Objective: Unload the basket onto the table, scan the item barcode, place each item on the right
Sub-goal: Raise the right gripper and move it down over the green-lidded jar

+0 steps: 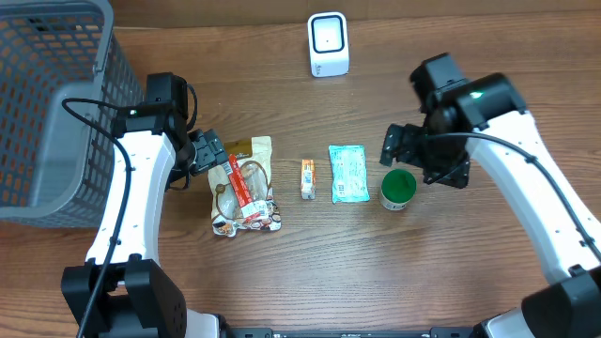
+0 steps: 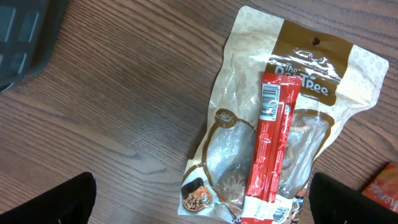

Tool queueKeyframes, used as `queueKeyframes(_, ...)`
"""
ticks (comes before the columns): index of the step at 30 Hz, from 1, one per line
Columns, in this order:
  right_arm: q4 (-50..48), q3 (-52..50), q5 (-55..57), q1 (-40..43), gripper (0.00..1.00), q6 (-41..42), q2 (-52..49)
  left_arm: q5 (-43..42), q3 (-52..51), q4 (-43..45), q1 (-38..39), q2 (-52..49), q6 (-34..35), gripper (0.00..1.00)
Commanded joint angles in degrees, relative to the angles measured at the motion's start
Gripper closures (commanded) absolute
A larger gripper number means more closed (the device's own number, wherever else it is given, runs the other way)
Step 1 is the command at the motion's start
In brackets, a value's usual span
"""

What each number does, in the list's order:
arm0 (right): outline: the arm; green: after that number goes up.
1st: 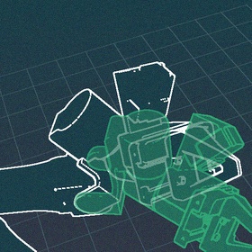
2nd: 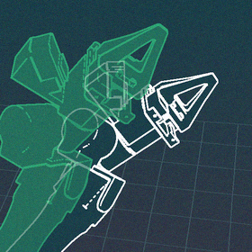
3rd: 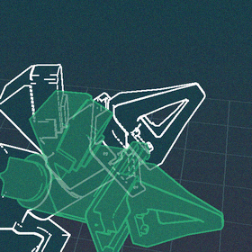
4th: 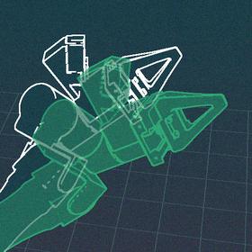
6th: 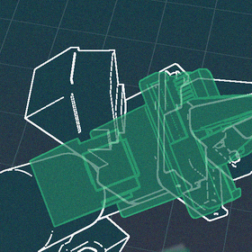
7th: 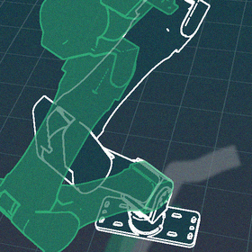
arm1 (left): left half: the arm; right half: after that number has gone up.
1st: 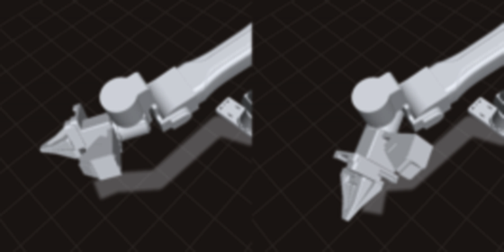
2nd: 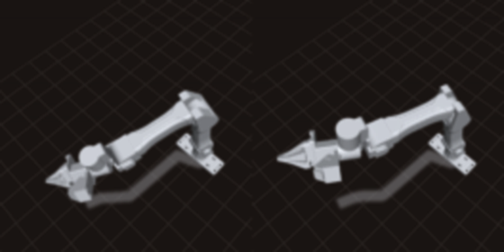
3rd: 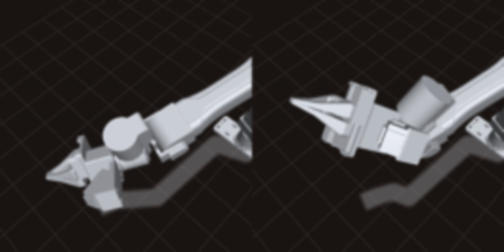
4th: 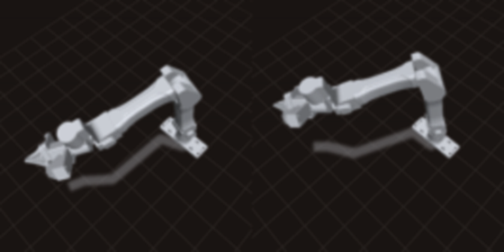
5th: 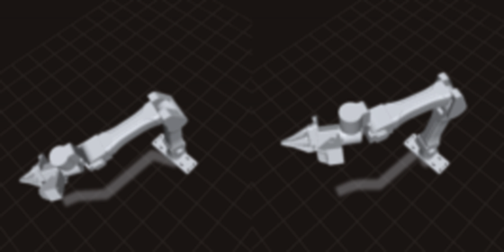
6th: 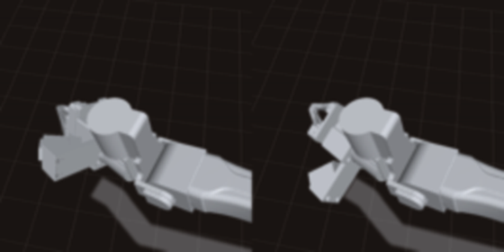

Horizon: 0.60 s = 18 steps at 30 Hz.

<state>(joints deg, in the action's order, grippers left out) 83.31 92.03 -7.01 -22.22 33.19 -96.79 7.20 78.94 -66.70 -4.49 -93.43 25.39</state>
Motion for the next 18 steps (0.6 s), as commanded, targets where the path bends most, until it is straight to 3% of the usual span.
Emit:
queueKeyframes(1,-0.8,-1.7,2.8,-1.9,0.01,1.4,-1.9,0.7,0.9,-0.1,0.0,0.0,0.5,0.0)
queueKeyframes(9,-1.4,-3.4,5.0,-2.5,0.01,5.0,-5.9,0.7,0.9,-0.1,0.0,0.0,0.5,0.0)
queueKeyframes(18,-8.9,-9.8,5.0,-2.5,0.01,5.8,-6.1,0.7,0.9,-0.1,0.0,0.0,0.5,0.0)
